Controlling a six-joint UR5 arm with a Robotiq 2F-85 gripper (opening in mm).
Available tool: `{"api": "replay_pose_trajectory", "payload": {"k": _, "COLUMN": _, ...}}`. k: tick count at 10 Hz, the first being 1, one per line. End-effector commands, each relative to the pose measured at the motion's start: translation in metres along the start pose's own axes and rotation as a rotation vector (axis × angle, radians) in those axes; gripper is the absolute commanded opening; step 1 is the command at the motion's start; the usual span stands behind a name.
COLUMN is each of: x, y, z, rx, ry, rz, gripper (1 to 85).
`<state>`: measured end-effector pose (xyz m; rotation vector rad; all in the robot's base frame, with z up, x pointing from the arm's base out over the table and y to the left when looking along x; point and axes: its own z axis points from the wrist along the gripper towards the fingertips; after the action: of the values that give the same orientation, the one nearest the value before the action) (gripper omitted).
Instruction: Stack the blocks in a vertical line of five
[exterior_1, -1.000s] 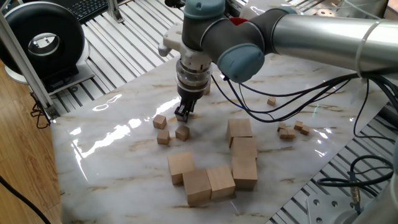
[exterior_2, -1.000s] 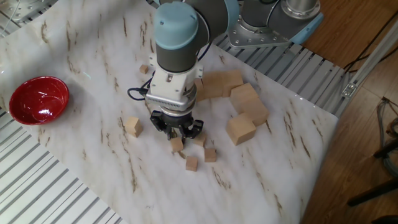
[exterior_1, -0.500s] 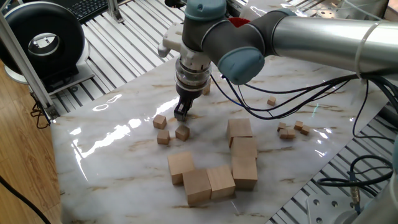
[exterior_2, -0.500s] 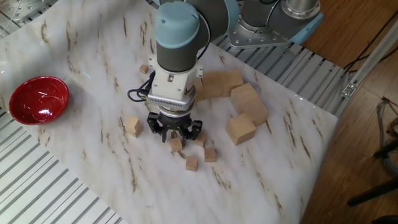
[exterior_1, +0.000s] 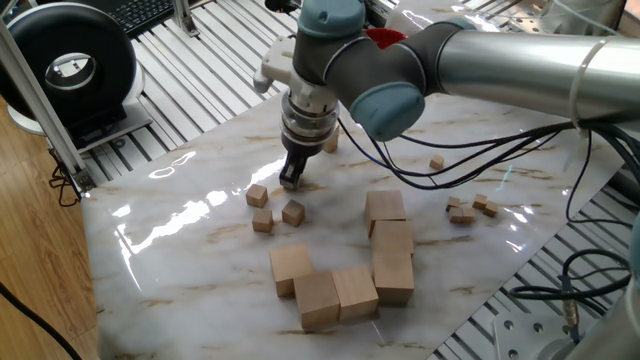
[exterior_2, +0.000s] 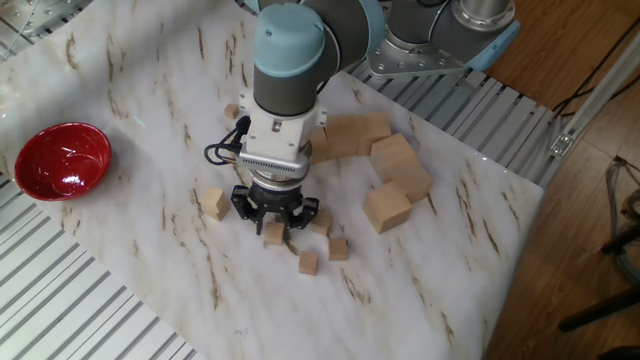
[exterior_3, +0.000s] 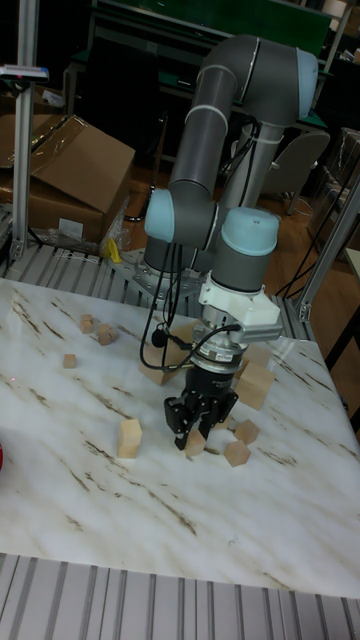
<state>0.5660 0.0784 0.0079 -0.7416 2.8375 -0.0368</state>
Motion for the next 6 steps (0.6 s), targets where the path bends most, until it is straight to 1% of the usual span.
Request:
{"api": "replay_pose_trajectory", "payload": {"k": 1, "x": -0.004, "y": -0.003, "z": 0.0, "rx": 0.001, "ry": -0.012, "rz": 0.039, "gripper": 37.3}}
{"api": "replay_pose_trajectory", "payload": {"k": 2, "x": -0.004, "y": -0.002, "z": 0.0, "rx": -0.001, "ry": -0.012, "rz": 0.058, "gripper": 31.3}}
{"api": "replay_pose_trajectory", "payload": {"k": 4, "x": 0.001, "y": -0.006, "z": -0.003, "rx": 0.011, "ry": 0.01, "rz": 0.079, "gripper": 27.0}}
{"api": "replay_pose_trajectory", "payload": {"k": 5, "x": 0.001, "y": -0.007, "z": -0.007, "rx": 0.012, "ry": 0.012, "rz": 0.09, "gripper": 25.3}}
{"api": "replay_pose_trajectory", "payload": {"k": 6, "x": -0.002, "y": -0.015, "z": -0.01, "rx": 0.032, "ry": 0.009, "rz": 0.088, "gripper": 23.0}}
